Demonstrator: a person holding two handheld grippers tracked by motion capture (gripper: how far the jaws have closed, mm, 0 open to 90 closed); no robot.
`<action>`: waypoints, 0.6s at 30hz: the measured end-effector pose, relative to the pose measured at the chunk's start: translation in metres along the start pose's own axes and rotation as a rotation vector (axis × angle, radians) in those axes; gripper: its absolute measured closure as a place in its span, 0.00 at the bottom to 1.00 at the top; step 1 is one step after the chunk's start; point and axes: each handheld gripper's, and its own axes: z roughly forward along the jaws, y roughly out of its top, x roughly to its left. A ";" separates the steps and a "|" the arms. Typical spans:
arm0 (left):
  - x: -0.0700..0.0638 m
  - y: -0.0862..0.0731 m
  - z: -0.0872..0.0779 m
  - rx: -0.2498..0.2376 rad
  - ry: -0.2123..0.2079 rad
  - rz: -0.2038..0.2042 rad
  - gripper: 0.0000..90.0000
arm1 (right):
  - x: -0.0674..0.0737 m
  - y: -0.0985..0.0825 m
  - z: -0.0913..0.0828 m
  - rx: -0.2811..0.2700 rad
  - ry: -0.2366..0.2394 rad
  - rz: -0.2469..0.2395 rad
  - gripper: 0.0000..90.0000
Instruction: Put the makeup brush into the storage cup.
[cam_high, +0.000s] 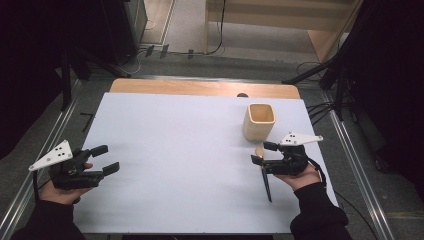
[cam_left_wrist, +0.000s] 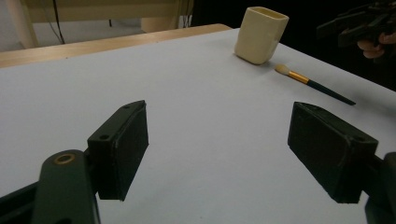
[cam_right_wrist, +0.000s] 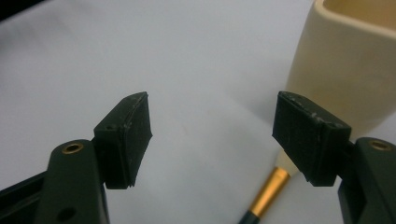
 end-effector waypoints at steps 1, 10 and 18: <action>0.000 0.000 0.000 0.000 0.000 0.000 0.24 | 0.000 0.000 0.000 0.000 0.000 0.000 0.33; -0.001 0.000 0.000 -0.002 0.000 0.000 0.24 | 0.000 0.017 0.005 0.233 -0.005 0.063 0.33; 0.000 0.000 0.000 -0.006 0.002 -0.001 0.24 | -0.002 0.025 0.014 0.388 -0.002 0.080 0.32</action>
